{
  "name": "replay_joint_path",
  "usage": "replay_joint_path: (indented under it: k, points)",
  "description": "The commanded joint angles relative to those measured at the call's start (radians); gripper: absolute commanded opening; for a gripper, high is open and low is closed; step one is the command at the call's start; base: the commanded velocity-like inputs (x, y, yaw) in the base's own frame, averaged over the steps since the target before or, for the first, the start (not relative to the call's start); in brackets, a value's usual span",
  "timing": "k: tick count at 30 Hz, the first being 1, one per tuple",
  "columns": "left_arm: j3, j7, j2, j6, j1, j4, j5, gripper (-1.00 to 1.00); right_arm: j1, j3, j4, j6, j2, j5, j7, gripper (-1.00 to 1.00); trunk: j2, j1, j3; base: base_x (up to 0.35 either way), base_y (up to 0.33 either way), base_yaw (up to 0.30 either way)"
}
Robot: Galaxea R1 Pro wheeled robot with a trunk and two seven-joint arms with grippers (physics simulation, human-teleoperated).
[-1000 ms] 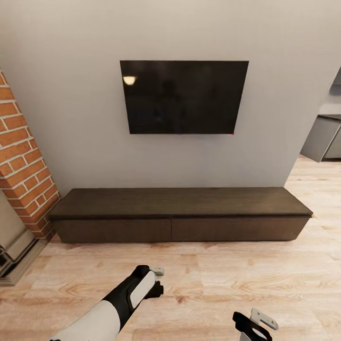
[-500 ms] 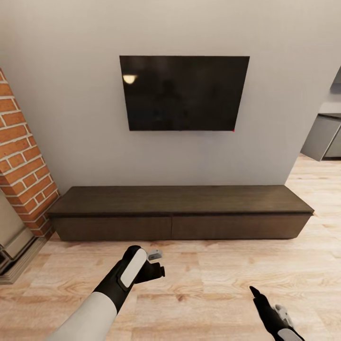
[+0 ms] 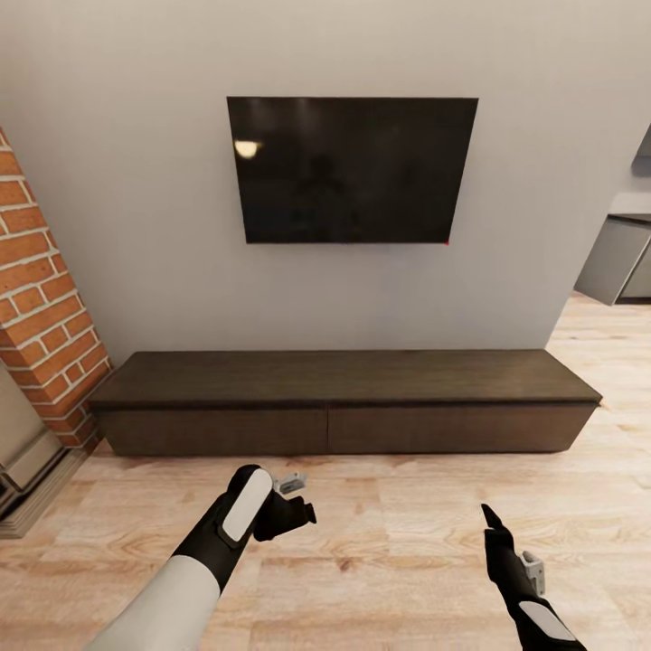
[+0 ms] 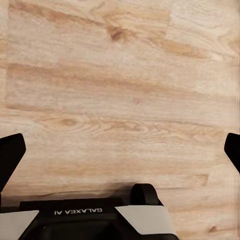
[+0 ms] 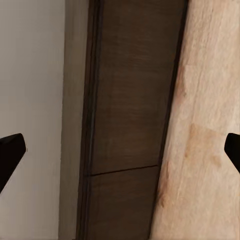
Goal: Place each of the two pumpkins and all three candles from the living room inside a cabinet in the living room (use any cabinet), then make sure every cabinet is closed, and position the cauldron so it is next to a table in the living room.
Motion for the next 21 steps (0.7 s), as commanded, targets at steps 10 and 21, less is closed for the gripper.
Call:
replay_joint_path:
  k: [10,21]
  points:
    - [-0.001,0.009,0.000,0.040,-0.019,-0.117,0.014,1.00,-0.001,0.001,-0.001,0.005,-0.008,-0.023,0.000,1.00,-0.071,0.038,-0.032,0.000,0.000,0.000]
    - [0.002,-0.005,0.001,0.028,-0.020,-0.131,0.015,1.00,-0.002,0.003,-0.001,0.000,0.002,-0.022,0.000,1.00,-0.134,0.073,-0.061,0.000,0.000,0.000]
